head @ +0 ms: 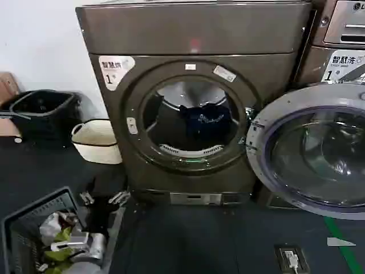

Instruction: Grasp the clothes from the dryer.

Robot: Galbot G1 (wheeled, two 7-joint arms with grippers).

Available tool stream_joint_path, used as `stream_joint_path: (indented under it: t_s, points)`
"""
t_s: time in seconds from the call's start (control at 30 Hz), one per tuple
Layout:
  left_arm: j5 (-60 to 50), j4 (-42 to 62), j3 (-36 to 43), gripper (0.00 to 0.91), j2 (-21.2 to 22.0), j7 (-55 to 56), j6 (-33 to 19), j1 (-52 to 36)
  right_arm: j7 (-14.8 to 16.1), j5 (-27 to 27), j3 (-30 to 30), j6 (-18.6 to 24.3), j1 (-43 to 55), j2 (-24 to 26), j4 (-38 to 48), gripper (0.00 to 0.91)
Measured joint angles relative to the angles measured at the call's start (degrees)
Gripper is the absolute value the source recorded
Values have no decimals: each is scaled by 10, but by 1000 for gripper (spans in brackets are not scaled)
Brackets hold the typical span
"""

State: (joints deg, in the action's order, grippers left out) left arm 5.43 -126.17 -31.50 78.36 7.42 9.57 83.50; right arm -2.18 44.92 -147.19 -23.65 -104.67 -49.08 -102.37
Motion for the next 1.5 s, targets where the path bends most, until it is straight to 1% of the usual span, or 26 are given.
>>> stream_joint_path:
  t_s: [1.13, 1.5]
  points:
    - [-10, 4, 28, 907, 1, -11, -8, -6, 13, 27, -16, 9, -15, -11, -4, 907]
    - [-13, 4, 30, 907, -2, -18, -20, -10, 10, 37, -19, 18, -18, -15, -10, 907]
